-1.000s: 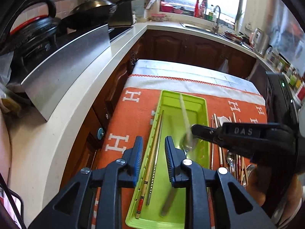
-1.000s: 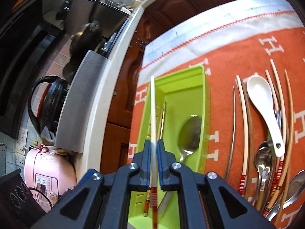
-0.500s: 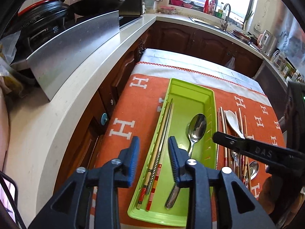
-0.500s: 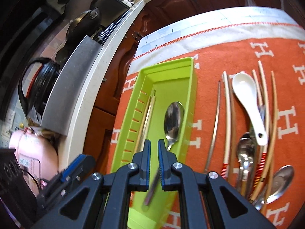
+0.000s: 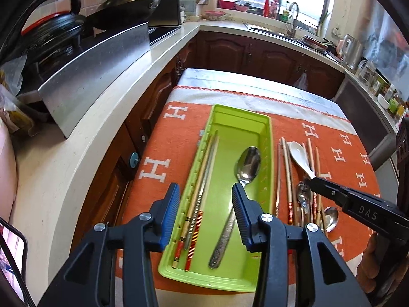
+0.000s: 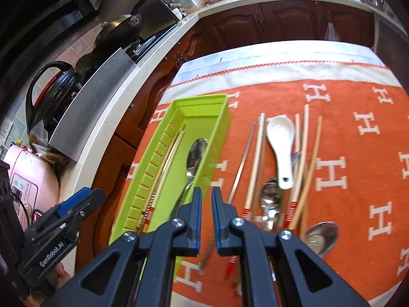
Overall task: Organize utensils
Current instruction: 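Withdraw both open tools from the tray back toward the utensil pile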
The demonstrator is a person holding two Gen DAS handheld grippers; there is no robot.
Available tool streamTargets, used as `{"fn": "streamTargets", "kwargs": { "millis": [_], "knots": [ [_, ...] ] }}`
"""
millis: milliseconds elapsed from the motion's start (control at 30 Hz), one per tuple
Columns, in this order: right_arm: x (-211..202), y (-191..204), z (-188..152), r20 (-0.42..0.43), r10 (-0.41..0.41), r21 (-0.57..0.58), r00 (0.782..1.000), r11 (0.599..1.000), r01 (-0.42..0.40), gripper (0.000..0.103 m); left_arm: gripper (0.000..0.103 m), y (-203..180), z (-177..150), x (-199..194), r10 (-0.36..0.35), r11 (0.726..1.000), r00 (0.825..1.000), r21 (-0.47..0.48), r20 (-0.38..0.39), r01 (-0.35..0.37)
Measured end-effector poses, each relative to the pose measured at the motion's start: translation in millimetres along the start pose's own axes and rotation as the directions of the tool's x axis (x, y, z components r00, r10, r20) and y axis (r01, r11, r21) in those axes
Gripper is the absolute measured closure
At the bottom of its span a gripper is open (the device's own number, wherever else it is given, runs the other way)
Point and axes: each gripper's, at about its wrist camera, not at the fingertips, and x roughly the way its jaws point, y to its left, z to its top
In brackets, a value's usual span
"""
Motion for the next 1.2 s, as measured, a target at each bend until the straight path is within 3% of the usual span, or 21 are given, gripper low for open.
{"fn": "streamTargets", "kwargs": {
  "millis": [267, 600, 867, 1200],
  "knots": [
    [-23.0, -26.7, -3.5, 0.054, -0.064, -0.045, 0.996, 0.997, 0.067, 0.094, 0.061, -26.5, -2.7, -1.6, -0.032, 0.998, 0.999, 0.054, -0.013, 0.033],
    [-28.0, -53.6, -12.4, 0.047, -0.104, -0.06, 0.994, 0.993, 0.106, 0.094, 0.06, -55.1, -3.8, 0.8, -0.051, 0.993, 0.998, 0.108, -0.028, 0.054],
    [-25.0, -65.5, -17.9, 0.029, -0.087, -0.066, 0.996, 0.994, 0.089, 0.094, 0.06, -65.3, -7.0, 6.8, -0.059, 0.991, 0.997, 0.116, -0.053, 0.065],
    [-16.5, -86.7, -22.5, -0.004, -0.065, -0.026, 0.998, 0.998, 0.065, 0.093, 0.06, -76.6, -15.4, 26.9, -0.137, 0.984, 0.984, 0.096, -0.11, 0.148]
  ]
}}
